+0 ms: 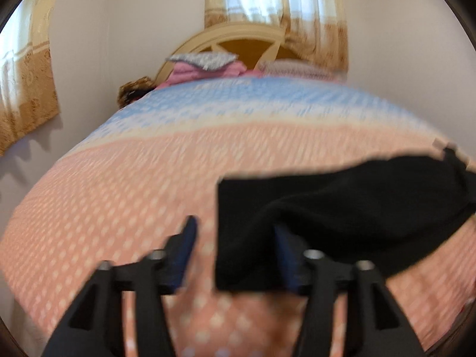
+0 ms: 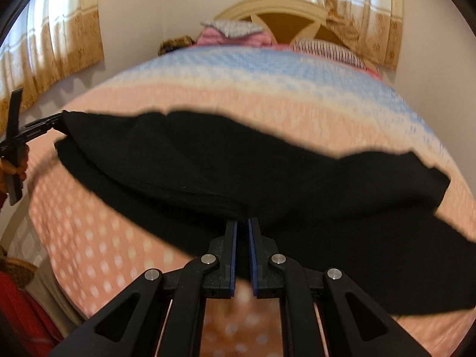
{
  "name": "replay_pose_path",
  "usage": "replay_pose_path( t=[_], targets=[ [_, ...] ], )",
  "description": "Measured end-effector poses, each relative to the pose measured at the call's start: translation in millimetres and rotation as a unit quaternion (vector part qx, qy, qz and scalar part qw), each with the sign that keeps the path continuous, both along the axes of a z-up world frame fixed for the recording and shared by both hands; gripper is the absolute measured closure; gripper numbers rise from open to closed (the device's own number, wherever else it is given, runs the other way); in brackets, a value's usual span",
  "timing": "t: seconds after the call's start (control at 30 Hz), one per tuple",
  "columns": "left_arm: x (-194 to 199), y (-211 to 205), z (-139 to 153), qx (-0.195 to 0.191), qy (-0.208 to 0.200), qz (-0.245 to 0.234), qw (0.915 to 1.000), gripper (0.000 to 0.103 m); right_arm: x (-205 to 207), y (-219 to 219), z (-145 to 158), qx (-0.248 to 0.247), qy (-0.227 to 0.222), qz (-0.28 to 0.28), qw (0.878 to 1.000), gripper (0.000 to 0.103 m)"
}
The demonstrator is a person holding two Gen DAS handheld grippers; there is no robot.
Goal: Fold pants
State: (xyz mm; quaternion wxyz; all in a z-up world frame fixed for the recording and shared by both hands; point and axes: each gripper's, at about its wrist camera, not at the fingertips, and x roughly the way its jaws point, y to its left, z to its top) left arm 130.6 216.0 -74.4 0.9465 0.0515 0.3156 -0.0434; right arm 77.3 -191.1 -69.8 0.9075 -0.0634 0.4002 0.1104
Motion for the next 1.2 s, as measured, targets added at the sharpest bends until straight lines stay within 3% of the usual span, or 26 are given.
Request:
replay_pose_path(
  t=[0.1,0.23,0.3,0.37,0.4,0.47,0.5,0.53,0.7,0.77,0.9,1.03,1.1,1.17,1.2],
  targets=[
    [-12.3,10.4,-8.9,0.023,0.013,0.016,0.9995,0.028,-5.3,-1.5,-7.5,0.002,-0.006,-0.009,1.0,0.096],
    [-28.0,36.7,-9.4,0.019,0.025,0.052,0.9982,0.025,-8.3,-9.1,0.9,0.034,0.026,-0.007,0.999,0.095],
    [-31.7,51.1,-5.0,-0.01,0.052,0.077,0.9956,0.025,-14.8,-6.9,12.0,0.04,0.013,-0.003,0.999,0.095],
    [-33.9,55.0,2.3,-0.065,0.071,0.076,0.9924,0.025,-15.9,-1.5,24.9,0.052,-0.001,-0.006,0.999,0.095],
    [-34.3,53.0,11.3,-0.112,0.071,0.07,0.9887,0.025,-13.7,-1.2,29.1,0.07,-0.001,-0.008,0.997,0.093],
    [-38.6,40.9,17.6,-0.153,0.069,0.053,0.9844,0.025,-2.1,-4.9,34.3,0.147,0.009,-0.019,0.989,0.073],
    [-38.4,27.4,22.4,-0.169,0.069,0.032,0.9826,0.025,2.3,-7.8,33.2,0.187,0.013,-0.034,0.982,0.046],
    [-38.8,15.7,24.2,-0.174,0.069,0.017,0.9821,0.025,4.5,-11.1,31.6,0.216,0.011,-0.053,0.975,0.027],
    [-25.3,-34.1,21.7,-0.18,0.072,-0.05,0.9797,0.025,-1.8,-39.2,21.5,0.277,-0.022,-0.184,0.943,0.027],
    [-11.6,-37.7,16.2,-0.207,0.091,-0.051,0.9727,0.025,-7.7,-50.2,15.3,0.278,-0.021,-0.227,0.933,0.027],
    [1.2,-37.5,7.7,-0.262,0.11,-0.034,0.9582,0.025,-3.9,-58.0,13.0,0.296,-0.012,-0.25,0.922,0.027],
    [-0.5,-29.2,11.9,-0.265,0.095,-0.001,0.9596,0.025,18.2,-42.3,19.4,0.263,-0.013,-0.236,0.935,0.027],
    [3.9,-23.7,14.2,-0.278,0.089,0.008,0.9564,0.018,37.5,-29.6,17.9,0.222,0.003,-0.242,0.945,0.027],
    [7.0,-18.7,10.9,-0.299,0.092,0.02,0.9497,0.017,55.9,-20.0,3.6,0.171,0.043,-0.258,0.95,0.027],
    [7.5,-17.3,8.3,-0.301,0.094,0.024,0.9486,0.017,53.9,-21.2,-2.2,0.161,0.042,-0.262,0.951,0.027]
  ],
)
